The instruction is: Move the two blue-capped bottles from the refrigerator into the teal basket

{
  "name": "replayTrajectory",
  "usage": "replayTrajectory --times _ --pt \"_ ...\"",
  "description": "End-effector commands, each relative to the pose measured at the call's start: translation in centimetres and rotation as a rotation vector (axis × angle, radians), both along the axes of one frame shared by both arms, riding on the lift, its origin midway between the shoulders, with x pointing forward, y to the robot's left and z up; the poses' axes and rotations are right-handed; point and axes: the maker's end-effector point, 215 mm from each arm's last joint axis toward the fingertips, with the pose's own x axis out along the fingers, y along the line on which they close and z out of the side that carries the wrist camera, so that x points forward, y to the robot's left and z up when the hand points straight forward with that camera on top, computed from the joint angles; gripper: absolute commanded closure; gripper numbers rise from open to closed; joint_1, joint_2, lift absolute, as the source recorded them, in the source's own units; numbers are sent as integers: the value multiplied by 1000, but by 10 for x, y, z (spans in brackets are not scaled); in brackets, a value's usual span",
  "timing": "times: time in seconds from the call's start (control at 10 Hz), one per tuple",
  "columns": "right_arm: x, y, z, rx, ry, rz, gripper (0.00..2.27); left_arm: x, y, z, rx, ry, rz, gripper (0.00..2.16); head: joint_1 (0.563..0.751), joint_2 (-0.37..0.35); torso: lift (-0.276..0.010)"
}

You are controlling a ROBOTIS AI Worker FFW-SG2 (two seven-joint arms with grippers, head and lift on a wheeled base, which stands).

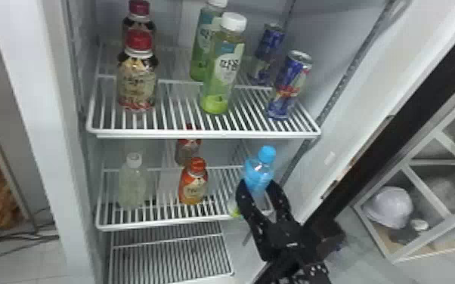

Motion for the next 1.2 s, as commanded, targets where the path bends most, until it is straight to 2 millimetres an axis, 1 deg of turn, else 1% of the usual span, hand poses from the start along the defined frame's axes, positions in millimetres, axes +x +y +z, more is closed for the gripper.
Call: replayTrajectory --times 0.0,0.1,0.2,0.4,0.6,0.7,0.9,1.1 --pt "-18 2 3 6 28 9 608 0 0 0 2 -1 -1 1174 695 -350 -136" --pt "-30 0 6 5 49 18 608 -2 1 -1 2 3 -1 1174 695 -350 -136" --pt "-46 0 12 2 76 29 608 -3 1 -2 2 6 -1 1174 695 -350 -136" --pt "-70 -2 12 2 143 47 608 -3 2 -3 4 8 0 1174 695 -350 -136" --pt "-92 3 15 3 209 81 608 -3 2 -2 4 6 -1 1174 695 -350 -136" --pt "-103 4 13 -1 251 98 608 -3 2 -2 5 5 -2 1174 695 -350 -136" --pt "-123 15 5 35 348 146 608 -4 2 -3 6 6 -4 1174 695 -350 -136" --pt "-134 32 20 51 377 202 608 -3 2 -3 7 3 -4 1174 695 -350 -136"
